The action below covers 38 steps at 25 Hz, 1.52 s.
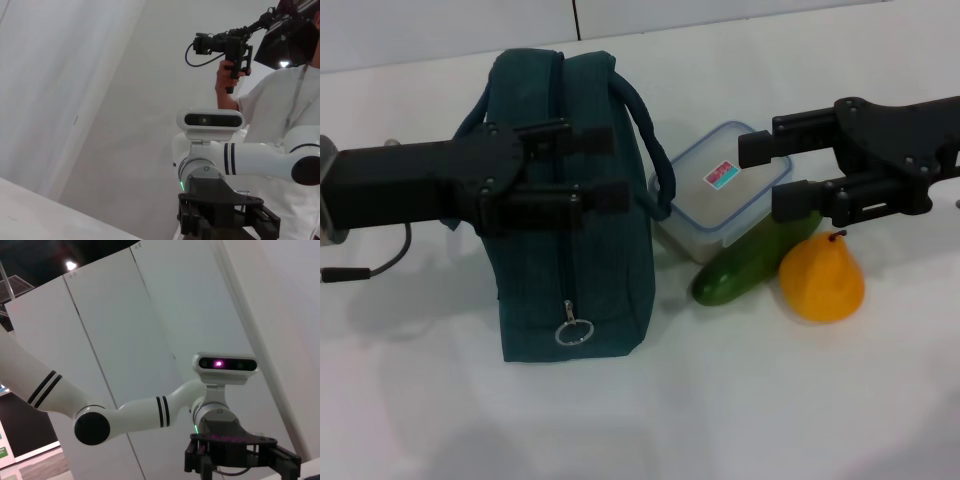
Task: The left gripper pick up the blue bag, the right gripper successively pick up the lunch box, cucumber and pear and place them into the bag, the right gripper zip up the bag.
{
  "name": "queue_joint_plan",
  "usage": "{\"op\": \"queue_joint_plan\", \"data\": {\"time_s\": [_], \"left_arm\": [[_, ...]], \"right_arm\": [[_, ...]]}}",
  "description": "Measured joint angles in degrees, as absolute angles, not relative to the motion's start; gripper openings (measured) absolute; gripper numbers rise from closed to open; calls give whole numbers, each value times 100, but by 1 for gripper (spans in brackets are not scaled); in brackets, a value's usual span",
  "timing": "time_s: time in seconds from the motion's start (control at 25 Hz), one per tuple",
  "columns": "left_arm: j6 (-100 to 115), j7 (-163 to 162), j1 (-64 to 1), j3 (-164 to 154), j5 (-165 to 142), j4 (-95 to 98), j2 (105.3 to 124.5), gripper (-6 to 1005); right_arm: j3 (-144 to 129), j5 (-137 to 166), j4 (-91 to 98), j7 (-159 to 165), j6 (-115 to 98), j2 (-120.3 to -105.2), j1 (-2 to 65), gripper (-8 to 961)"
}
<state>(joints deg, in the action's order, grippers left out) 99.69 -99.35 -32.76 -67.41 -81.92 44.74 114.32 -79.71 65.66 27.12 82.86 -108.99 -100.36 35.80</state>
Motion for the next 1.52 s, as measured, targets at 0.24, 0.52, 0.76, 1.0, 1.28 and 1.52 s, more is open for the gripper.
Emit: {"op": "queue_joint_plan", "data": {"time_s": [0.24, 0.52, 0.76, 1.0, 1.28, 1.52], "left_arm": [[9988, -9937, -3272, -6758, -8171, 4474, 11443, 894], [9994, -9942, -3246, -6772, -8171, 4474, 11452, 894], [9989, -10517, -3286, -6751, -8206, 5081, 11423, 895], [9702, -12453, -3530, -6294, -9445, 7157, 11412, 895], [9420, -14047, -3920, -6158, -11397, 8300, 11603, 895], [9304, -14287, -4090, -5793, -11929, 8372, 11636, 894]], "right_arm": [[-7971, 6566, 2741, 8288, -10959, -10044, 3536, 664], [-7971, 6566, 2742, 8289, -10970, -10051, 3473, 664], [-7971, 6565, 2743, 8282, -10982, -10058, 3462, 663], [-7972, 6566, 2742, 8237, -11013, -10086, 3448, 663], [-7964, 6570, 2742, 8092, -11034, -10115, 3274, 663], [-7833, 6638, 2742, 8050, -11034, -10132, 3168, 663]]}}
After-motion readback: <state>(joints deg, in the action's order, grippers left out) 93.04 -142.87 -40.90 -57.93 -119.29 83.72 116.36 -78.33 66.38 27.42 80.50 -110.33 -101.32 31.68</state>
